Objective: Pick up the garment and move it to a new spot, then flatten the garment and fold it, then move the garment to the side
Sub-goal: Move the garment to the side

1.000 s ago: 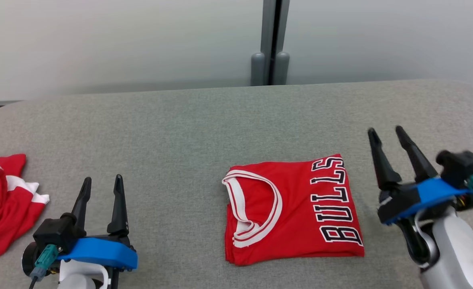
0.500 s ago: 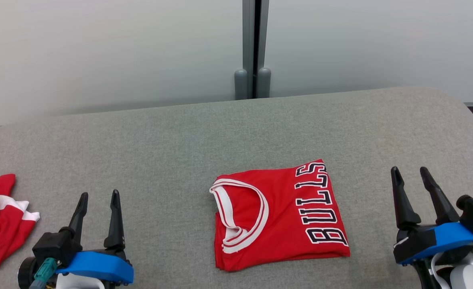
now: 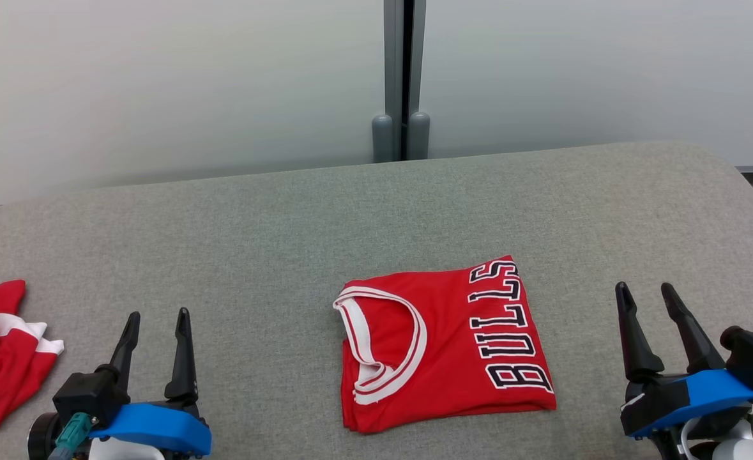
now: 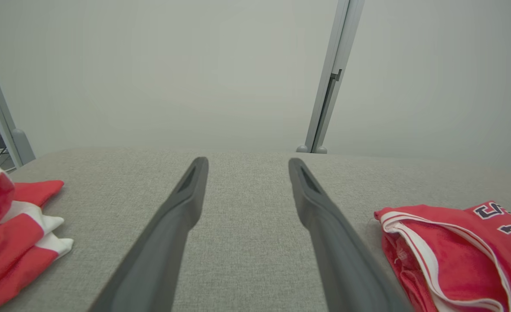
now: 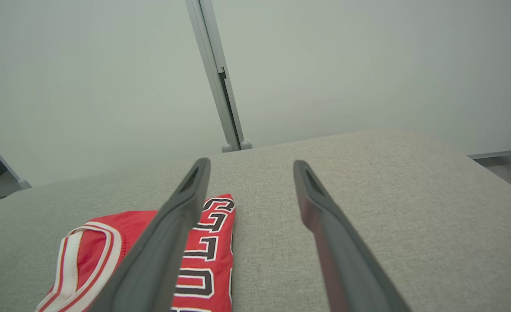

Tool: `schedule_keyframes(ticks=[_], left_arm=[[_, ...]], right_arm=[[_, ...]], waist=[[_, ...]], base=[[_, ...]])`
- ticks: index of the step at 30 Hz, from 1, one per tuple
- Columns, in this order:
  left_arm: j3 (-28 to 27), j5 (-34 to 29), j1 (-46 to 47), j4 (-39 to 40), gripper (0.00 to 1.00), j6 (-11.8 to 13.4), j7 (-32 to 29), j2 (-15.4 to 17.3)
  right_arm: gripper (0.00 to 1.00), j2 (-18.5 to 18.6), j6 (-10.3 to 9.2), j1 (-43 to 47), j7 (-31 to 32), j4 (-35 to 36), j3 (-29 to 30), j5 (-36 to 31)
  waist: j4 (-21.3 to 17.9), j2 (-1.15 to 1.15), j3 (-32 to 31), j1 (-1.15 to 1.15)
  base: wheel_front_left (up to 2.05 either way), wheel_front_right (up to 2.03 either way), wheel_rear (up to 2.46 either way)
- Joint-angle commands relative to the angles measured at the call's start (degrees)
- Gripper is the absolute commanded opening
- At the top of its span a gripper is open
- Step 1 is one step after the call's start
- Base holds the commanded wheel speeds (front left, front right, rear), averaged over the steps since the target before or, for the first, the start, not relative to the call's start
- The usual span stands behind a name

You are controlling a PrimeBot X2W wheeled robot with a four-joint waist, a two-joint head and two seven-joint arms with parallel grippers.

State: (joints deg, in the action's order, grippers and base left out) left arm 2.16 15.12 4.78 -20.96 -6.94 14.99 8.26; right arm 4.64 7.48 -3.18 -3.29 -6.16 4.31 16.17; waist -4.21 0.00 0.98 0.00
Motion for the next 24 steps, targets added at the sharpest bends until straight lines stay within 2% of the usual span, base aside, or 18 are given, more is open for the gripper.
schedule_keyframes(ticks=[1, 16, 19, 23, 24], left_arm=[[-0.4, -0.2, 0.0, -0.2, 1.0, -0.2, 0.3, 0.2], [-0.5, -0.1, 0.8, -0.5, 1.0, -0.3, 0.3, 0.0], [-0.4, -0.3, 1.3, -0.2, 1.0, -0.3, 0.3, 0.1], [-0.1, -0.5, 2.0, 0.2, 1.0, -0.4, 0.3, 0.1], [-0.1, -0.5, 2.0, 0.2, 1.0, -0.4, 0.3, 0.1]], right_arm=[[1.0, -0.2, 0.03, 0.8, 0.1, 0.3, 0.1, -0.4], [1.0, -0.2, 0.03, -0.3, 2.2, 0.8, -1.5, -1.2], [1.0, 0.4, 0.03, -1.9, 5.9, -0.2, -2.9, -1.0], [1.0, 0.2, 0.03, -4.7, 16.9, -3.5, -3.5, -1.9], [1.0, 0.2, 0.03, -4.7, 16.9, -3.5, -3.5, -1.9]], waist=[[0.1, 0.0, 0.0, 0.0], [0.8, 0.0, 1.1, 0.0], [1.0, 0.0, 1.9, 0.0], [1.6, 0.0, 3.1, 0.0], [1.6, 0.0, 3.1, 0.0]], base=[[0.0, 0.0, 0.0], [0.0, 0.0, 0.0], [0.0, 0.0, 0.0], [0.0, 0.0, 0.0], [0.0, 0.0, 0.0]])
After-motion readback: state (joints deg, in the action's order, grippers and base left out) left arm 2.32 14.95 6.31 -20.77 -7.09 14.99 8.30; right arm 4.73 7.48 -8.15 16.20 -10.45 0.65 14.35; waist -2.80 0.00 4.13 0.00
